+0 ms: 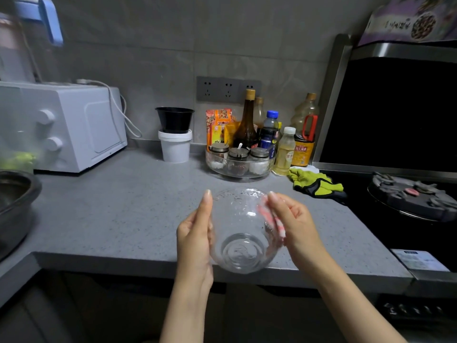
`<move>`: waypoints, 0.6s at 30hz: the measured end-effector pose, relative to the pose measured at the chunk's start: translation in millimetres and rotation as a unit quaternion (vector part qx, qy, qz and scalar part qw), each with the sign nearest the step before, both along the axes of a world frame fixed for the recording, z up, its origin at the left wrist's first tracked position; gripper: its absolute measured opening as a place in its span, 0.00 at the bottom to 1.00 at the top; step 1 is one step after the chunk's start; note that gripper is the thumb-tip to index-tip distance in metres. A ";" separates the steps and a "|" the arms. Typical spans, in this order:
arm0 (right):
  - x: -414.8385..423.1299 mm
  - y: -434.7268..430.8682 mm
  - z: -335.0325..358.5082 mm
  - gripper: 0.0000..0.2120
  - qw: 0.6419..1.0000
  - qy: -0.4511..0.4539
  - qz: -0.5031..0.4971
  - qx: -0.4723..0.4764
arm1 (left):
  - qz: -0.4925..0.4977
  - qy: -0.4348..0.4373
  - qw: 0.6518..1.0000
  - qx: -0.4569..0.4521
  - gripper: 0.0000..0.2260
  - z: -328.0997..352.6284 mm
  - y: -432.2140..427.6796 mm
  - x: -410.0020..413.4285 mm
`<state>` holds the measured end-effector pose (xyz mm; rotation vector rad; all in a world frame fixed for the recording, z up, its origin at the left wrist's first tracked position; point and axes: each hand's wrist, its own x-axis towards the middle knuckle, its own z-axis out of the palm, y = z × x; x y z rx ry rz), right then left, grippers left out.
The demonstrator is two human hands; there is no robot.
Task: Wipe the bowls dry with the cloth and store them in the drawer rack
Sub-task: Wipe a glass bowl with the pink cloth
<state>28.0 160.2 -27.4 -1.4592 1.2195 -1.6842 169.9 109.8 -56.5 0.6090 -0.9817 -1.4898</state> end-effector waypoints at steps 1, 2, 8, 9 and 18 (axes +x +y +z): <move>0.4 0.2 -3.6 0.19 1.000 -0.003 -0.004 0.007 | -0.005 -0.007 1.000 0.004 0.23 -2.6 -1.6 1.5; 0.4 0.7 -5.4 0.19 1.000 0.004 -0.008 0.011 | -0.005 -0.027 1.000 -0.003 0.22 -2.5 -1.9 3.4; -7.3 8.2 15.1 0.16 0.994 0.090 0.042 0.045 | -0.017 -0.160 0.975 -0.154 0.20 16.9 8.0 6.3; -6.3 9.3 16.8 0.16 0.992 0.106 0.052 0.045 | -0.023 -0.164 0.972 -0.164 0.22 17.2 9.3 4.8; -1.6 4.7 4.3 0.18 0.998 -0.035 0.004 0.050 | 0.006 0.044 0.998 0.045 0.25 -2.9 9.5 -7.5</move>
